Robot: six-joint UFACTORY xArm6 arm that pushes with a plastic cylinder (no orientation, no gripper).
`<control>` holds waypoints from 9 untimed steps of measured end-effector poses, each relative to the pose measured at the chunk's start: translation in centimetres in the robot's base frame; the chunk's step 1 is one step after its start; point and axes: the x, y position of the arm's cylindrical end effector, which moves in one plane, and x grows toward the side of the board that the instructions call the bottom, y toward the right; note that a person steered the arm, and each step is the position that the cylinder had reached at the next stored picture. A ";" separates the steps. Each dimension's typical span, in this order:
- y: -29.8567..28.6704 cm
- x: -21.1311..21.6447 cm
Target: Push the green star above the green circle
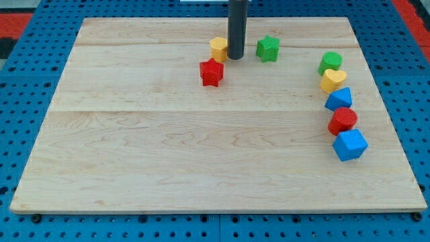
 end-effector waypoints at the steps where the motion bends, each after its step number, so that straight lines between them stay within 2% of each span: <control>1: 0.4 -1.0; 6: 7.1 -0.9; 9: 6.9 1.4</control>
